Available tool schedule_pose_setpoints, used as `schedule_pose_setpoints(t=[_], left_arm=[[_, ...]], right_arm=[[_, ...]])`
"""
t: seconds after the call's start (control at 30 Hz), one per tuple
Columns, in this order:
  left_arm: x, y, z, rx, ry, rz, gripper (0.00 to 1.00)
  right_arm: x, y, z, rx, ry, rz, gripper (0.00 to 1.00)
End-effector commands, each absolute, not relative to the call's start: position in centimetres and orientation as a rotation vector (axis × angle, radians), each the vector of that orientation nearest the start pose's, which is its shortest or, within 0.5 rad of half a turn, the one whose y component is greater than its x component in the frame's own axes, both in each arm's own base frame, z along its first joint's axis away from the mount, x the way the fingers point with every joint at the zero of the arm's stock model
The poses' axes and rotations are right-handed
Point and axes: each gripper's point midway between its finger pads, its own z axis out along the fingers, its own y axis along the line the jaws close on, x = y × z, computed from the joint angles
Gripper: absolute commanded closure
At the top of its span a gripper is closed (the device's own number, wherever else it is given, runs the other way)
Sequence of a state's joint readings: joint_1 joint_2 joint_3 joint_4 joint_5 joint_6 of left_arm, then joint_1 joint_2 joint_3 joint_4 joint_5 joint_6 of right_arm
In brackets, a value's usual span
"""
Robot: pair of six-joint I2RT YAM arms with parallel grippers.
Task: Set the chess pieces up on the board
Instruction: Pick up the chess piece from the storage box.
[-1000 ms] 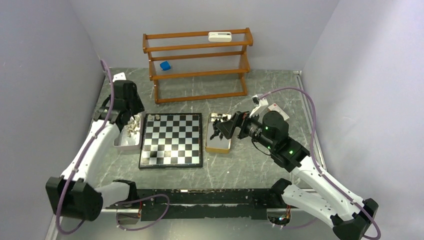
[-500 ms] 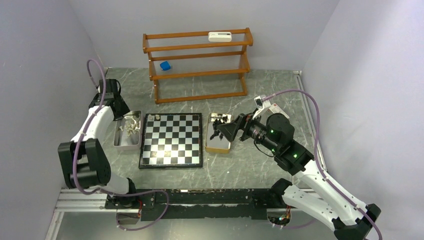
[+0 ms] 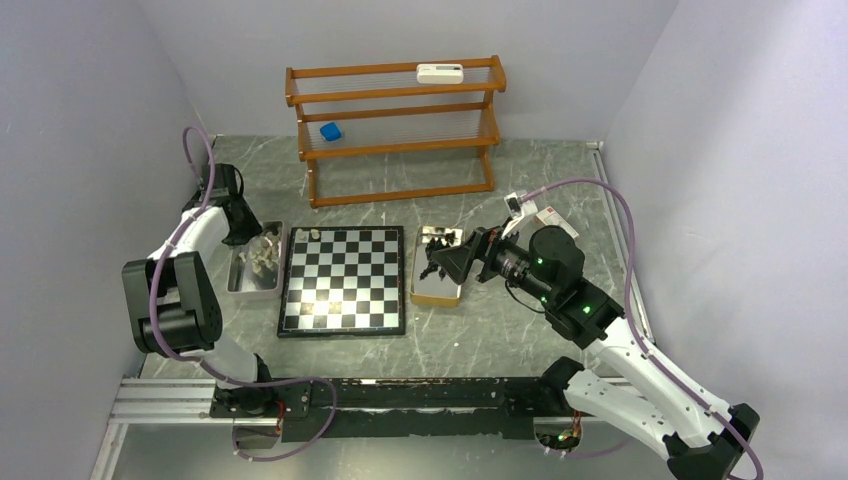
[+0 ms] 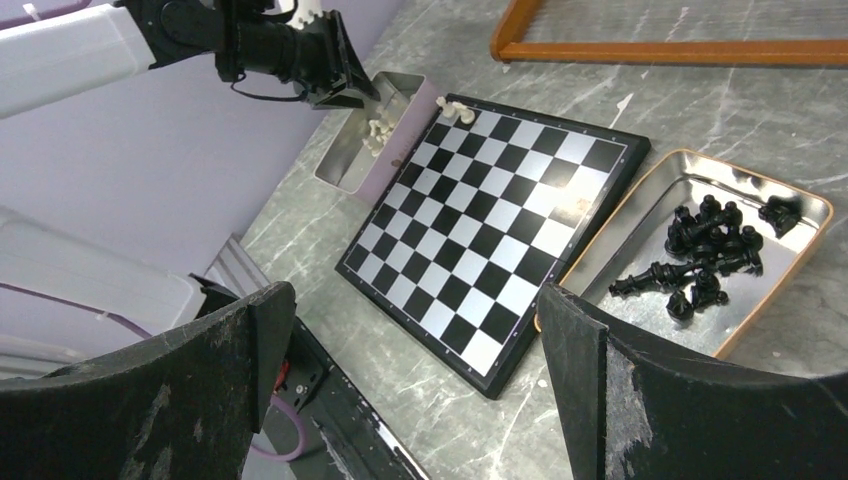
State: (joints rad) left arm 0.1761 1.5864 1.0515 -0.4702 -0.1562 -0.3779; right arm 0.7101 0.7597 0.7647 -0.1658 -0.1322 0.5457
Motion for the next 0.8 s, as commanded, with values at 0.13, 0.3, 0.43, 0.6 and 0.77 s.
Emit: schedule_pose_setpoints(t=[0.13,0.3,0.43,0.6,0.77], left_arm=[[36.3,7.8,6.1,-0.734,2.483,0.118,0.62],[36.7,7.5,5.8,-0.715,2.503,0.098,0.64],[36.6,7.5,5.2,-0.713,2.525,0.102,0.65],[36.8,7.7,5.5,-0.695,2.521,0.109,0.7],[37.1,7.6,5.9,-0.683,2.508,0.101,0.72]], right_arm=[[20.1,23.5,29.0,-0.256,1.802,1.045,0.04],[20.0,23.3,29.2,-0.246,1.807,1.037,0.04],[20.1,23.3,29.2,-0.253,1.8,1.033,0.04],[20.2,23.2,29.2,-0.247,1.815,1.021,0.04],[20.0,23.3,28.7,-0.252,1.818,1.035,0.05]])
